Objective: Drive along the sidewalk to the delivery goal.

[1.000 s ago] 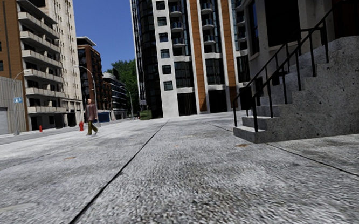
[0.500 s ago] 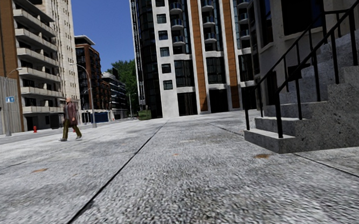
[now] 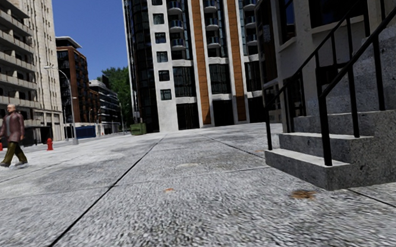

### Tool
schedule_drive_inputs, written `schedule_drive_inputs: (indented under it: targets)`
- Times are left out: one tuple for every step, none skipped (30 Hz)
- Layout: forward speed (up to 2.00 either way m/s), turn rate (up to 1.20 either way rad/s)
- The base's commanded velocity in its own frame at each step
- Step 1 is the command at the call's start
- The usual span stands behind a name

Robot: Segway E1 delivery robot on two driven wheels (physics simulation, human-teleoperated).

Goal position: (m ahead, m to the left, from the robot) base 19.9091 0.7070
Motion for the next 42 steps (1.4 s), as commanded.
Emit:
schedule_drive_inputs:
  targets:
    - [2.00, 0.00]
    - [2.00, 0.00]
    - [2.00, 0.00]
    - [2.00, 0.00]
    - [2.00, 0.00]
    - [2.00, 0.00]
    - [2.00, 0.00]
    - [2.00, 0.00]
    - [2.00, 0.00]
    - [2.00, 0.00]
    - [2.00, 0.00]
    - [2.00, 0.00]
    - [2.00, 0.00]
    - [2.00, 0.00]
    - [2.00, 0.00]
    - [2.00, 0.00]
    - [2.00, 0.00]
    - [2.00, 0.00]
    - [2.00, 0.00]
    - [2.00, 0.00]
    - [2.00, 0.00]
    - [2.00, 0.00]
    - [2.00, 0.00]
    - [2.00, 0.00]
    - [2.00, 0.00]
    - [2.00, 0.00]
    - [2.00, 0.00]
    - [2.00, 0.00]
    - [2.00, 0.00]
    - [2.00, 0.00]
    - [2.00, 0.00]
    - [2.00, 0.00]
    - [2.00, 0.00]
    - [2.00, 0.00]
    - [2.00, 0.00]
    - [2.00, 0.00]
    - [2.00, 0.00]
    - [2.00, 0.00]
    - [2.00, 0.00]
    - [2.00, 0.00]
    - [2.00, 0.00]
    - [2.00, 0.00]
